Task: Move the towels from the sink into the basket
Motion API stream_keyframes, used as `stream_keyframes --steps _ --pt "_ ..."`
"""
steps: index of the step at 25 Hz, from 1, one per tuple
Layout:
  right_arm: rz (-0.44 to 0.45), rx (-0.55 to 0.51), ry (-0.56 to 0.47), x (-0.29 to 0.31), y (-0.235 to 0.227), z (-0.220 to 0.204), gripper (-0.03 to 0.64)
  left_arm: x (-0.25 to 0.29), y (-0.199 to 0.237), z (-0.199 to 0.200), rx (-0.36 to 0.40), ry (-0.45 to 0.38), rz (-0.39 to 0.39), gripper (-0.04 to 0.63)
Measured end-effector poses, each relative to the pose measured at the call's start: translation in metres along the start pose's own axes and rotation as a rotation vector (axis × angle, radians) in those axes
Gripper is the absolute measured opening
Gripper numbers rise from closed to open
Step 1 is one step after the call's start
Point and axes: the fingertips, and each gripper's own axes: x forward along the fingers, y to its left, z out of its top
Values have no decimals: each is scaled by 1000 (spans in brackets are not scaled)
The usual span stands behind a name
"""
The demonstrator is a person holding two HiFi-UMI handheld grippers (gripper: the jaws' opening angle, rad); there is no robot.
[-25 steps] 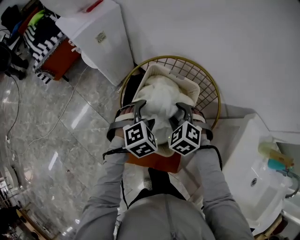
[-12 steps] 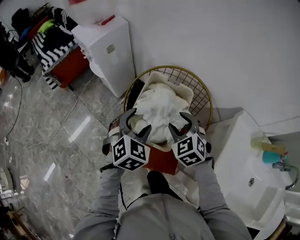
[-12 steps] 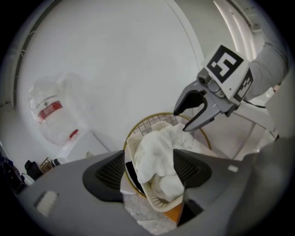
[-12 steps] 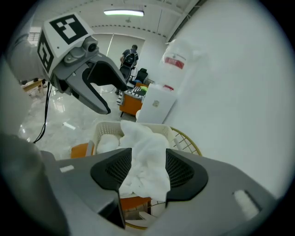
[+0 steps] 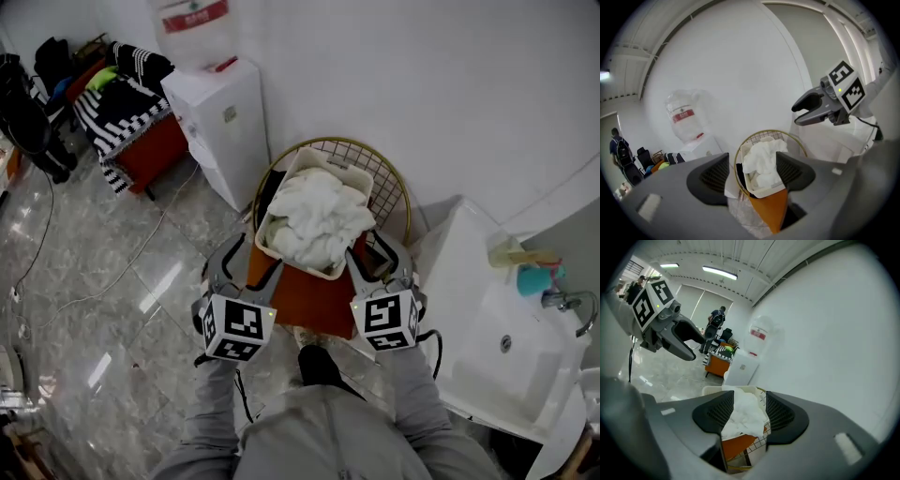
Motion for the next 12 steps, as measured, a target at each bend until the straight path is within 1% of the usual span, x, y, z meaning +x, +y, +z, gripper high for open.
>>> stream_keyframes --steps 2,4,7,9,11,12 --pt "-32 34 -43 -25 2 11 212 -25 -2 -2 -51 -29 18 364" --pt "-59 74 -74 -46 4 15 212 -47 -3 -3 -76 -54 37 364" --pt "-98 144 -113 -75 6 13 212 -76 -7 -2 -56 -86 68 364" --pt "-104 225 -121 -94 10 2 212 -94 -13 -2 -38 -107 81 364" --pt "-115 303 -122 -112 10 -11 212 -111 -17 -4 -43 -123 93 364" --pt "-126 326 -122 -119 7 -15 212 -117 -19 -4 -52 -131 98 364"
